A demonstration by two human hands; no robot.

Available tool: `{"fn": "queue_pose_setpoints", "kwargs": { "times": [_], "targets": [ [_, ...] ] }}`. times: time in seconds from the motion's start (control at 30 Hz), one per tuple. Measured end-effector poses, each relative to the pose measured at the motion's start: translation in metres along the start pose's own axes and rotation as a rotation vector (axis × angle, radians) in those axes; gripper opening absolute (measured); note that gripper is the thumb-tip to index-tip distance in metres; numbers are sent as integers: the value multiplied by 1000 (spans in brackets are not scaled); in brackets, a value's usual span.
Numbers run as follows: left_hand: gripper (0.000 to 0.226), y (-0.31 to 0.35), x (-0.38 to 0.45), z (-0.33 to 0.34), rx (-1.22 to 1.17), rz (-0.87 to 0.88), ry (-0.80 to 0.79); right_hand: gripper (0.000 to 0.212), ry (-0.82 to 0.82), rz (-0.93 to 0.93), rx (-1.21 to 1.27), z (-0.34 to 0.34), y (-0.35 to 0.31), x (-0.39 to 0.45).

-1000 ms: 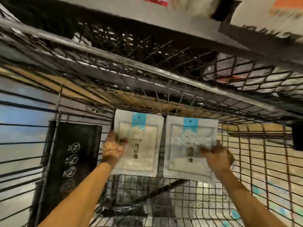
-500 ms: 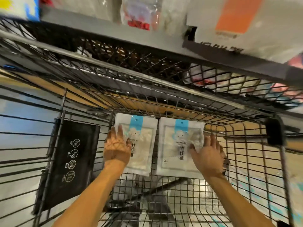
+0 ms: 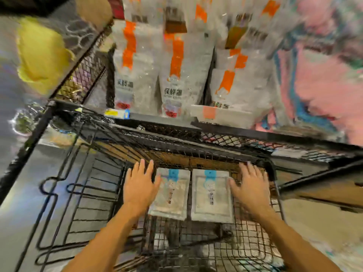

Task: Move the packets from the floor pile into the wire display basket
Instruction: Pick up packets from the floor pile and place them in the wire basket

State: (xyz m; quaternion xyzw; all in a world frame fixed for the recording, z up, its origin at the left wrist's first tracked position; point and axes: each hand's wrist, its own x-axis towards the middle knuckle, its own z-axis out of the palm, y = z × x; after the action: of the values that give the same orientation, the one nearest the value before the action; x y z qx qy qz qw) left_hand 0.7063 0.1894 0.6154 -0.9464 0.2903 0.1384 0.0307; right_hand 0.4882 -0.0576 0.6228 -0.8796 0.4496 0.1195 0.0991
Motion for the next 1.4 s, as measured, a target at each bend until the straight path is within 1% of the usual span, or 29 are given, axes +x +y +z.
{"fn": "queue_pose_setpoints", "kwargs": {
  "times": [0.13, 0.23, 0.3, 0.47, 0.63, 0.73, 0.87, 1.0, 1.17, 1.27, 1.4],
  "targets": [
    [72, -3, -24, -72, -5, 42, 125, 74, 78, -18, 16, -64, -8, -25],
    [72, -6, -41, -116, -6, 100, 176, 75, 128, -12, 26, -105, -14, -47],
    [68, -8, -49, -139, 3, 142, 198, 76, 157, -11, 39, -128, -17, -64],
    [67, -11, -67, -193, -34, 281, 224, 77, 233, 37, 82, -168, -21, -120],
    [68, 7, -94, -228, -38, 480, 272, 80, 337, 145, 171, -191, -9, -190],
    [68, 34, -113, -231, -52, 623, 271, 84, 364, 252, 207, -194, 5, -237],
    [68, 84, -146, -219, -42, 811, 196, 81, 403, 423, 274, -184, 39, -304],
    [70, 134, -186, -205, -7, 1000, 149, 78, 428, 627, 276, -169, 78, -381],
    [67, 200, -250, -189, 11, 1217, 122, 80, 505, 826, 305, -135, 133, -471],
    [67, 242, -291, -174, 28, 1317, 96, 80, 510, 963, 344, -113, 167, -519],
    [69, 300, -348, -143, 79, 1406, 56, 81, 510, 1102, 353, -84, 210, -579]
  ]
}}
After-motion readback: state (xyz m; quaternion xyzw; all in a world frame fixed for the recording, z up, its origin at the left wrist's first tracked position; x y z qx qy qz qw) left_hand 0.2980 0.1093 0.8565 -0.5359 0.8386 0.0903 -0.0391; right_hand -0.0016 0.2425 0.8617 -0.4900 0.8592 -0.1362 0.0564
